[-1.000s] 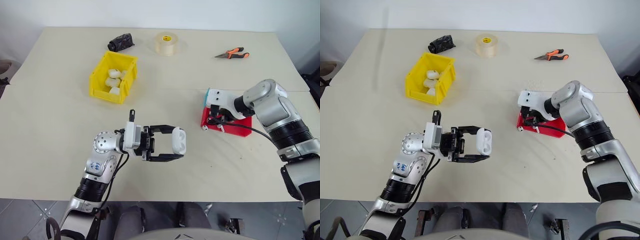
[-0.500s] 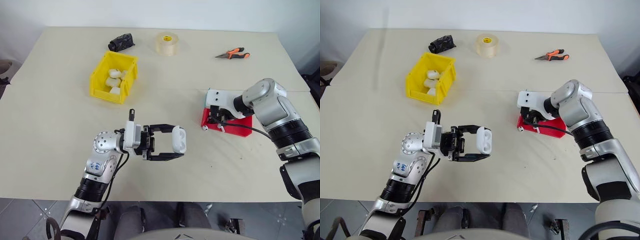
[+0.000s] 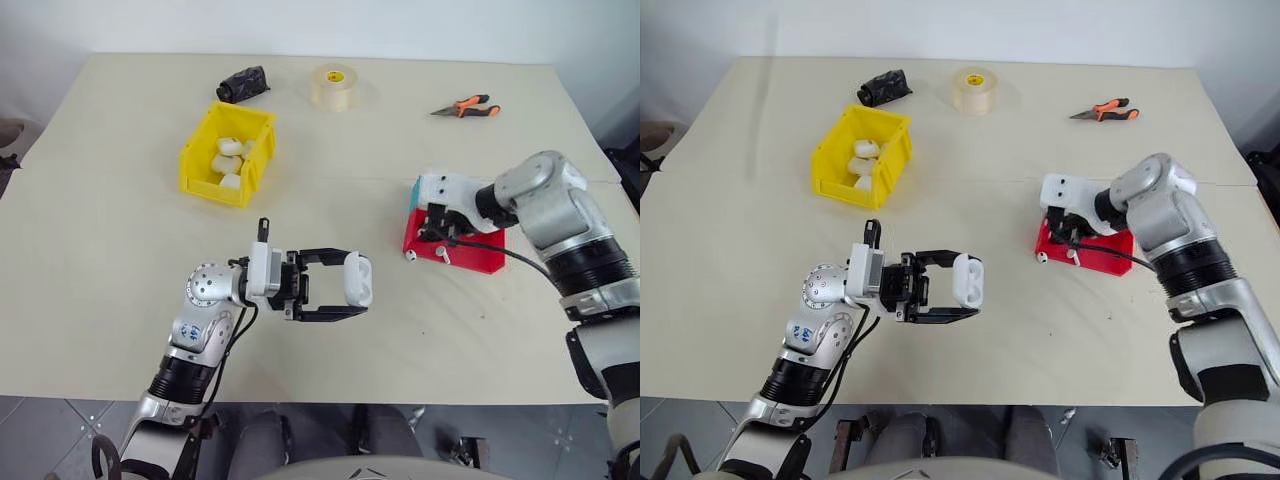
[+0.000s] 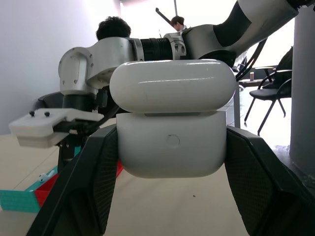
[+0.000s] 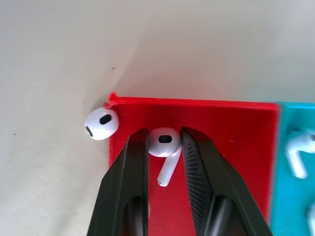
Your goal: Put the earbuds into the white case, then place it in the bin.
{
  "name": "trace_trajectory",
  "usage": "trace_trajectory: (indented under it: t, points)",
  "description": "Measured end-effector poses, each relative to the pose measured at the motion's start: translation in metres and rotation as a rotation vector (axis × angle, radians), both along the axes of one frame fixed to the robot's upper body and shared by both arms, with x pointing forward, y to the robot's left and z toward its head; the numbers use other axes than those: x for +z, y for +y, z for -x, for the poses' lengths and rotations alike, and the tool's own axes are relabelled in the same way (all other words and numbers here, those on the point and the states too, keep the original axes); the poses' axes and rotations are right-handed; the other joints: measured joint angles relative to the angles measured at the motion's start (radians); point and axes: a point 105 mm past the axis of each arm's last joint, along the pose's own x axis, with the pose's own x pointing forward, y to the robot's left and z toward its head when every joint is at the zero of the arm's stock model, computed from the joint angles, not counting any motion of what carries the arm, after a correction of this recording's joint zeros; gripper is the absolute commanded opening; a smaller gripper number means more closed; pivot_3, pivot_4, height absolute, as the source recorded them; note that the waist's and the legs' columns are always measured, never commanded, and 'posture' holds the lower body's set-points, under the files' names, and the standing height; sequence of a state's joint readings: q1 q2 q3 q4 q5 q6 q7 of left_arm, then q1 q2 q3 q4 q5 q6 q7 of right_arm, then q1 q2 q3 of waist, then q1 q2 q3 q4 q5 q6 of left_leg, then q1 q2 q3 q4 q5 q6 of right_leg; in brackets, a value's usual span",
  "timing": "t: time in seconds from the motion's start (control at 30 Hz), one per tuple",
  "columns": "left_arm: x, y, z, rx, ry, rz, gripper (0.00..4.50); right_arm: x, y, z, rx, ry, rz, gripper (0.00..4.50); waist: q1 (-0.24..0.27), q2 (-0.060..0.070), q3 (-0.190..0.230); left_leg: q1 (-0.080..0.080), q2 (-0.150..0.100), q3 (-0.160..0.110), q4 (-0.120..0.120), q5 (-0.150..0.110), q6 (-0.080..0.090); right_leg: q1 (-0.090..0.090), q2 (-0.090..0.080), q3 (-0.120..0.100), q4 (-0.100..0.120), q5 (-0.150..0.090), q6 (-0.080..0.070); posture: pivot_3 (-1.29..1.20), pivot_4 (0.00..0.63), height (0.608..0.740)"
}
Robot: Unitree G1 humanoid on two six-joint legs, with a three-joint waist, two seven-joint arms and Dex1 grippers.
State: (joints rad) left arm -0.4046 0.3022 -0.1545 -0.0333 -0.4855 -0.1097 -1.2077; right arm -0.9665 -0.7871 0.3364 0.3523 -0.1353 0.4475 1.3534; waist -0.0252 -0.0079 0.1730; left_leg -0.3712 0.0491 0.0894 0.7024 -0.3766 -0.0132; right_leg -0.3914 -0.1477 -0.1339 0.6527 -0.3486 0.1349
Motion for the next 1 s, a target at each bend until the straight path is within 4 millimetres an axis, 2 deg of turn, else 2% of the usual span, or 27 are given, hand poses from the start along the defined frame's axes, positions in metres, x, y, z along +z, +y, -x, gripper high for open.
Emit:
trace_trajectory:
  t: [0.1, 0.17, 0.23, 0.3, 0.4, 0.6, 0.8, 1.0]
  points:
    - [0.001, 0.005, -0.002, 0.01, -0.005, -0.009, 2.81, 0.025, -0.002, 0.018, 0.082, -0.056, -0.15, 0.97, 0.0, 0.0, 0.0, 0.0, 0.0, 0.0, 0.0, 0.0, 0.0, 0.0, 0.0, 0.0, 0.0, 0.0, 0.0, 0.0, 0.15, 0.74]
    - [0.002, 0.005, -0.003, 0.003, -0.009, -0.006, 2.81, 0.026, -0.001, 0.031, 0.131, -0.07, -0.235, 0.97, 0.001, 0.0, 0.0, 0.0, 0.0, 0.0, -0.001, 0.0, 0.0, 0.001, 0.0, -0.001, -0.001, 0.0, 0.0, 0.0, 0.15, 0.74]
    - [0.004, 0.003, -0.003, -0.006, -0.015, -0.004, 2.81, 0.02, 0.0, 0.041, 0.144, -0.057, -0.343, 0.97, 0.001, 0.0, 0.0, 0.0, 0.0, 0.0, 0.0, 0.0, 0.0, 0.001, 0.0, 0.0, -0.001, 0.0, 0.0, 0.0, 0.15, 0.74]
    - [0.004, 0.004, -0.005, -0.009, -0.004, -0.001, 2.81, 0.019, 0.01, 0.051, 0.183, -0.056, -0.496, 0.97, 0.0, 0.0, 0.0, 0.001, 0.0, 0.0, -0.001, 0.0, 0.0, 0.001, 0.0, 0.0, -0.001, 0.0, 0.0, 0.0, 0.15, 0.74]
    - [0.003, 0.003, -0.006, -0.039, 0.034, -0.007, 2.81, 0.032, 0.029, 0.068, 0.259, -0.116, -0.765, 0.97, -0.003, 0.0, 0.0, 0.001, 0.0, 0.0, -0.001, 0.0, 0.0, 0.0, 0.0, 0.0, 0.0, 0.0, 0.0, 0.0, 0.15, 0.74]
    - [0.006, 0.005, -0.006, -0.07, 0.06, 0.012, 2.81, 0.042, 0.059, 0.093, 0.267, -0.153, -1.166, 0.97, 0.0, 0.0, 0.0, 0.001, 0.0, -0.001, -0.001, 0.0, 0.0, 0.001, 0.0, 0.0, 0.0, 0.0, 0.0, 0.0, 0.15, 0.74]
    - [0.007, 0.006, -0.008, -0.077, 0.103, 0.01, 2.81, 0.053, 0.066, 0.105, 0.226, -0.171, -1.354, 0.97, 0.002, 0.0, 0.0, 0.001, -0.001, -0.002, -0.001, 0.0, 0.0, 0.001, 0.0, 0.0, 0.0, 0.0, 0.0, 0.0, 0.15, 0.74]
    - [0.012, 0.004, -0.015, -0.085, 0.162, 0.026, 2.81, 0.051, 0.075, 0.115, 0.223, -0.174, -1.403, 0.97, 0.0, 0.0, 0.0, 0.002, -0.001, -0.002, -0.001, 0.0, 0.0, 0.001, 0.0, 0.0, 0.0, 0.0, 0.0, 0.0, 0.15, 0.74]
